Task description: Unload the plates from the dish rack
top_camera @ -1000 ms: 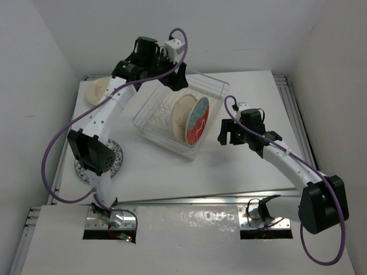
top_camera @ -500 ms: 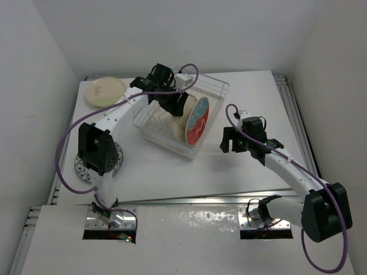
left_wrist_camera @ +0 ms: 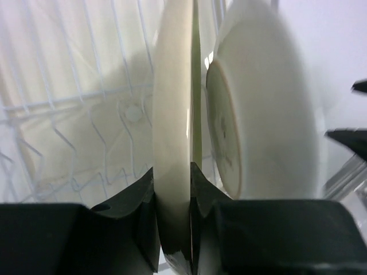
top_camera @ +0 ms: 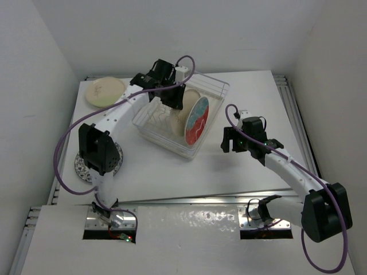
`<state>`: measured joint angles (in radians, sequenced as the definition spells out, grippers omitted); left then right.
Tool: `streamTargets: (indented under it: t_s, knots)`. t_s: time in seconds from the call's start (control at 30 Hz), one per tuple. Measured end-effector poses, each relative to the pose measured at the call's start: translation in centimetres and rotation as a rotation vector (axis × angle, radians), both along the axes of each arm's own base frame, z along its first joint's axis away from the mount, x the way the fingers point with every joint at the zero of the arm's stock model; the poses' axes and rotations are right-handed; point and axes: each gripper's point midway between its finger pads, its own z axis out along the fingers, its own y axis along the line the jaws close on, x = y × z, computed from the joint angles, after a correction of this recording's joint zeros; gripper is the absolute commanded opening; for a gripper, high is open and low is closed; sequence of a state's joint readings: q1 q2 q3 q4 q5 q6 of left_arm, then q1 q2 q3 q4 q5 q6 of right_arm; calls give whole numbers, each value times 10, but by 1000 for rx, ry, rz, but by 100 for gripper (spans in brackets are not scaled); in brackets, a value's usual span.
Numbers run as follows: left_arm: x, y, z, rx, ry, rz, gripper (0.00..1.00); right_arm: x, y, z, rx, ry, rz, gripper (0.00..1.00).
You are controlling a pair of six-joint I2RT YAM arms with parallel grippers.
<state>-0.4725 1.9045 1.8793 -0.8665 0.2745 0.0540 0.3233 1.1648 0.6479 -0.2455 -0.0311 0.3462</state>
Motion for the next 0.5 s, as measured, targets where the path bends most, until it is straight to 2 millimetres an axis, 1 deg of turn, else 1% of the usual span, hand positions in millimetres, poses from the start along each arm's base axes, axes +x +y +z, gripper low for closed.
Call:
streamTargets:
  t_s: [0.07, 0.13, 0.27, 0.37, 0.43, 0.5]
  knots:
    - [9, -2, 20, -22, -42, 25, 0, 0, 0, 0, -3, -1, 1, 77]
    - [22, -5, 47, -47, -111, 51, 0, 0, -1, 0, -6, -1, 3, 77]
    - [51, 0, 115, -98, -311, 127, 0, 0, -1, -1, -9, -1, 6, 77]
    - [72, 12, 160, -116, -465, 210, 0, 0, -1, -1, -12, -2, 8, 77]
    - [85, 25, 180, -114, -542, 268, 0, 0, -1, 0, -12, -2, 9, 77]
    - [100, 47, 193, -113, -595, 332, 0, 0, -1, 0, -11, -4, 10, 77]
